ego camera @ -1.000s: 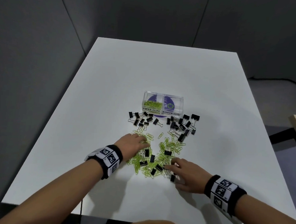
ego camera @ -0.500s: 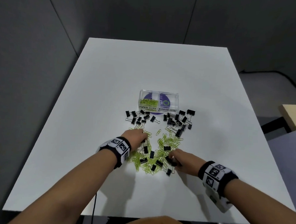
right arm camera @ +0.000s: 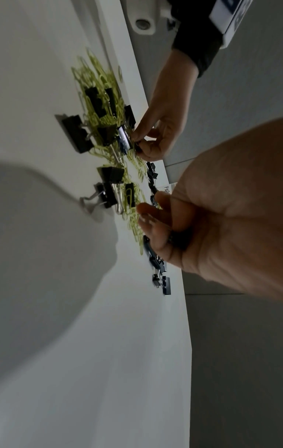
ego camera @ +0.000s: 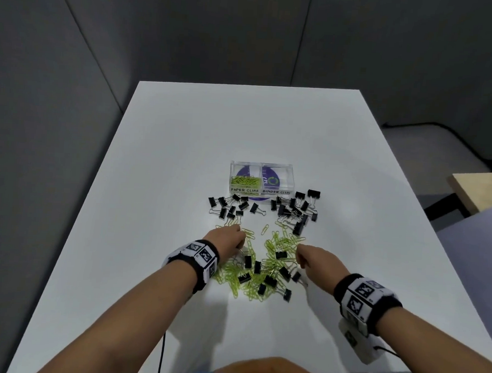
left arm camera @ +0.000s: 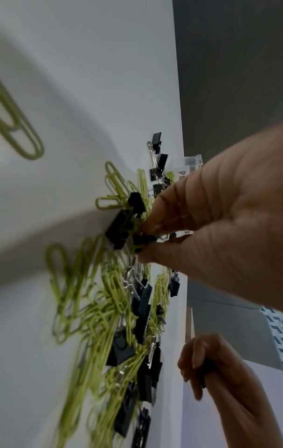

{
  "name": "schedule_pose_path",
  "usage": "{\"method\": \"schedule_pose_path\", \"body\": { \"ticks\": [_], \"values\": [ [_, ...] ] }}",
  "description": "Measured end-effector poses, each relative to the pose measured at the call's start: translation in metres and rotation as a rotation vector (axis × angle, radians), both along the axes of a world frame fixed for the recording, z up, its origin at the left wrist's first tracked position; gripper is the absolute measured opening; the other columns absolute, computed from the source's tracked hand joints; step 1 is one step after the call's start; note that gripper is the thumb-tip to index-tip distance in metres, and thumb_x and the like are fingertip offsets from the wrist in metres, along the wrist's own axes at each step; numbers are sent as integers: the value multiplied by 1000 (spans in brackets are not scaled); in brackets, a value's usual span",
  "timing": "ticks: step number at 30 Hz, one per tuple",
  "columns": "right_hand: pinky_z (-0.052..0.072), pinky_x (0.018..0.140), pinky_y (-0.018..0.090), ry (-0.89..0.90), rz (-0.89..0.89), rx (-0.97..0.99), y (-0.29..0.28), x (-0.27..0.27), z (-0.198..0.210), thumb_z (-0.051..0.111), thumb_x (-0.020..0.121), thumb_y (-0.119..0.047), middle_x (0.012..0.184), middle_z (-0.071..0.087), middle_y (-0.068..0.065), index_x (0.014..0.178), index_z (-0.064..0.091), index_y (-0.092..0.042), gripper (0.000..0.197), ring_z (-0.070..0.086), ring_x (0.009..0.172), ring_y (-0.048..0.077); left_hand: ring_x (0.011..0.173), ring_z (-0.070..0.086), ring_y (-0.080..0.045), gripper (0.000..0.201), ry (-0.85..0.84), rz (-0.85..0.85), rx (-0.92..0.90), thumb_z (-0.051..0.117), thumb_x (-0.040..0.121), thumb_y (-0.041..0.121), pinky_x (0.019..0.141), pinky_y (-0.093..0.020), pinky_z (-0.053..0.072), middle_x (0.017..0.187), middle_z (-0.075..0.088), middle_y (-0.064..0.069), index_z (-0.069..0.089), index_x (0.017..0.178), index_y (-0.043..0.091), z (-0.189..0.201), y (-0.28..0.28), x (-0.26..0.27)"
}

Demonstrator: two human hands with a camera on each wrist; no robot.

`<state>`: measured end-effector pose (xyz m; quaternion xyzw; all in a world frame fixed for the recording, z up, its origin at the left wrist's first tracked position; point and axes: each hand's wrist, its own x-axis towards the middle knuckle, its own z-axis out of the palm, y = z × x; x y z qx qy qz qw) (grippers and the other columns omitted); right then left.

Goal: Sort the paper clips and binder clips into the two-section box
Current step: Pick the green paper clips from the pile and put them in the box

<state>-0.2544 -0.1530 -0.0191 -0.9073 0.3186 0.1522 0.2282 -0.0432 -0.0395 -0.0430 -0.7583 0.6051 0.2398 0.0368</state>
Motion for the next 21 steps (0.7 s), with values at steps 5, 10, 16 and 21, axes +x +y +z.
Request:
{"method": "schedule_pose_path", "body": {
  "ticks": [5, 10, 16, 21],
  "values": [
    [32, 54, 25, 35, 72, -112, 1, -4, 0, 38, 87, -12, 86, 55, -1, 85, 48, -18, 12, 48, 70, 19, 107, 56, -24, 30, 92, 70, 11, 56, 92, 19, 91, -34, 49, 124, 50, -6, 52, 121, 14, 2, 2, -2],
    [46, 69, 31, 153, 278, -100, 8, -18, -11, 49, 89, -35, 116, 50, 1, 121, 42, -18, 37, 60, 85, 25, 108, 56, -25, 28, 34, -7, 75, 55, 93, 28, 89, -33, 47, 121, 53, -7, 59, 116, 12, 9, -1, 2],
    [45, 72, 31, 94, 191, -74, 8, -15, -23, 43, 93, -27, 111, 57, 3, 114, 45, -16, 23, 58, 87, 25, 113, 55, -23, 45, 138, 96, 50, 59, 90, 27, 94, -34, 45, 126, 54, -6, 46, 132, 17, 14, 1, 5],
    [41, 62, 30, 99, 271, -172, 11, -13, -25, 37, 95, -28, 107, 56, 4, 111, 45, -14, 23, 55, 73, 25, 107, 56, -23, 33, 134, 80, 80, 57, 91, 28, 91, -30, 45, 120, 54, -8, 58, 120, 12, 24, 2, 13]
  ]
}}
